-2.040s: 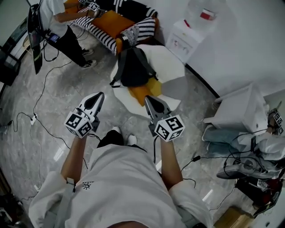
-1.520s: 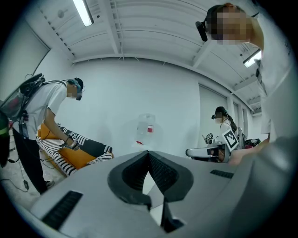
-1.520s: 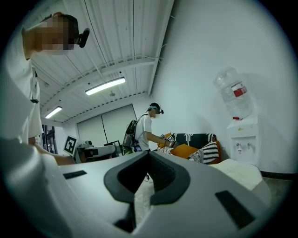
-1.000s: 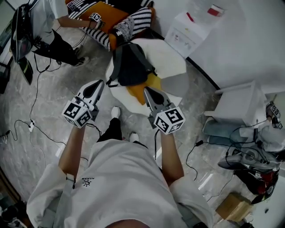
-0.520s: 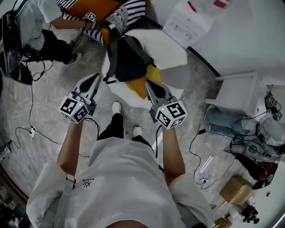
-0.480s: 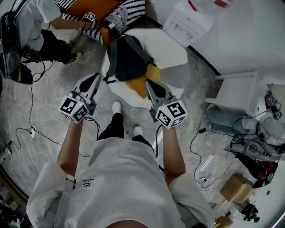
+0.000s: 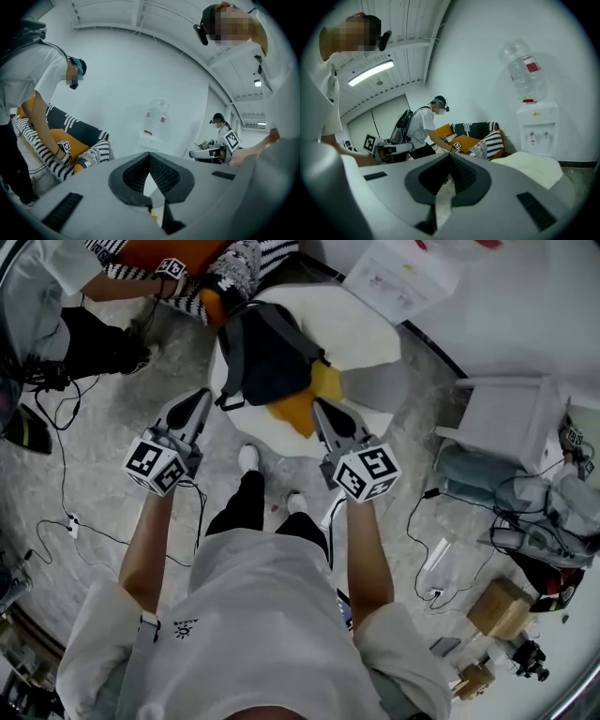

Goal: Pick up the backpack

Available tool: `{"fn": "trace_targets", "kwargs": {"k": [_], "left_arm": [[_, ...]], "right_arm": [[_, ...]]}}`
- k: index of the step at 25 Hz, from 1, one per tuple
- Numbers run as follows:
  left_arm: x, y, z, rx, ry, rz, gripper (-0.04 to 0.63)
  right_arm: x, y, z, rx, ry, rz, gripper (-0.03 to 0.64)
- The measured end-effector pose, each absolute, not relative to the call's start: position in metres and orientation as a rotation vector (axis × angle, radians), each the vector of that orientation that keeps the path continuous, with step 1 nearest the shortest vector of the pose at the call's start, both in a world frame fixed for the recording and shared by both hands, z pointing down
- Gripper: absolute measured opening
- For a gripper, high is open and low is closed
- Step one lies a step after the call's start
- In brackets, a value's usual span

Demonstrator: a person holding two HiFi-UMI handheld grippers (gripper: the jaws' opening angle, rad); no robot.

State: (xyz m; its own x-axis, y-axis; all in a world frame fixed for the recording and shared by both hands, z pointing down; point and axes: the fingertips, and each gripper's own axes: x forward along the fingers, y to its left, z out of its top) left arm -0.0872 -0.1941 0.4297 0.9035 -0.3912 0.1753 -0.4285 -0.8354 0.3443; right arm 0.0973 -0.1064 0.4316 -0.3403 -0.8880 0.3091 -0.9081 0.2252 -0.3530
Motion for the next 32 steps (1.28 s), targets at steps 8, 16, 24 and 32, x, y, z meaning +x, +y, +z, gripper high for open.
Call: {"fn": "trace_targets", "kwargs": {"k": [8, 16, 24, 32], "left_arm": [[-0.090, -0.234, 0.465, 2.631, -0.614, 0.141, 0.002], [-0.079, -0.259, 0.499, 2.601, -0.632, 0.145, 0.002], [-0.080, -0.265, 0.551, 2.563, -0.743, 0.224, 0.002], [-0.073, -0.296, 0.606, 2.534, -0.877, 0.244, 0.003]], "right_arm": [[0.091, -0.147, 0.460, 1.791, -2.354, 0.743, 0.006], [0.088, -0.190, 0.497, 1.741, -2.352, 0.755, 0.006], [0.099, -0.211, 0.546, 1.620, -2.374, 0.742, 0.006], [0.126, -0.251, 0.603, 1.587, -2.411, 0.719, 0.006]]}}
